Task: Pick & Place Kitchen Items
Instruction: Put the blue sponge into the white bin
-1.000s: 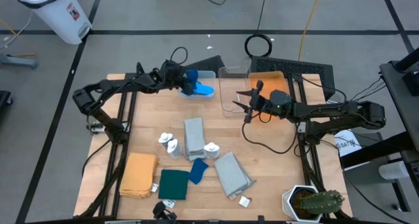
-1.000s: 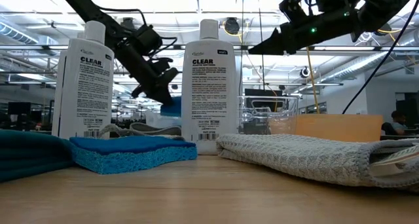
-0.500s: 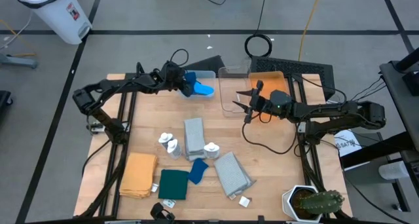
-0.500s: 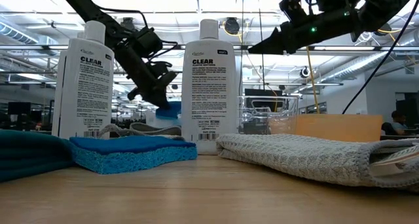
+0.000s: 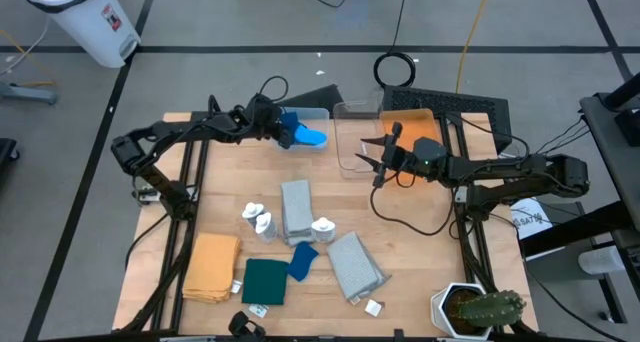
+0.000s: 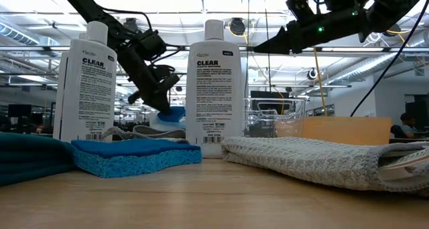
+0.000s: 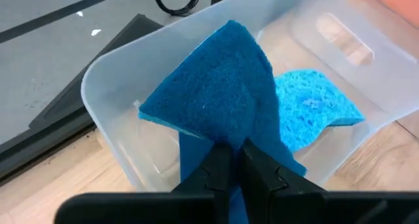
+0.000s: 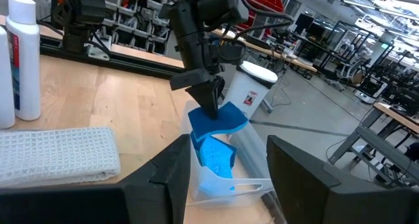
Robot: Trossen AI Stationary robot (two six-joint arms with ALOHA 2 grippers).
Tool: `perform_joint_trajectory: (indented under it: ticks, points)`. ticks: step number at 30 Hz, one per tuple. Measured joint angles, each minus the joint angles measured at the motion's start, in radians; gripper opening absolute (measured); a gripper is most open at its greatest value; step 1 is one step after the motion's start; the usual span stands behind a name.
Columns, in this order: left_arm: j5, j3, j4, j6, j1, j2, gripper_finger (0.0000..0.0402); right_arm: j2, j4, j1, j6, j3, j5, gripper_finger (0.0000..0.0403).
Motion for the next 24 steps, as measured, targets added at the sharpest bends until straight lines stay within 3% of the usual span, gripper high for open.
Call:
perform_joint_trajectory:
  ticks: [5, 17, 24]
  points:
    - [-0.018, 0.000, 0.004, -0.009, -0.004, 0.000, 0.0053, 0.000, 0.000, 0.000, 0.000, 0.000, 0.000, 0.0169]
    - [-0.054, 0.000, 0.002, 0.014, -0.003, -0.001, 0.0201, 0.000, -0.001, 0.000, 0.000, 0.000, 0.000, 0.0169]
    - [-0.035, -0.001, 0.010, 0.054, -0.009, -0.098, 0.0239, 0.000, -0.002, 0.000, 0.000, 0.000, 0.000, 0.0169]
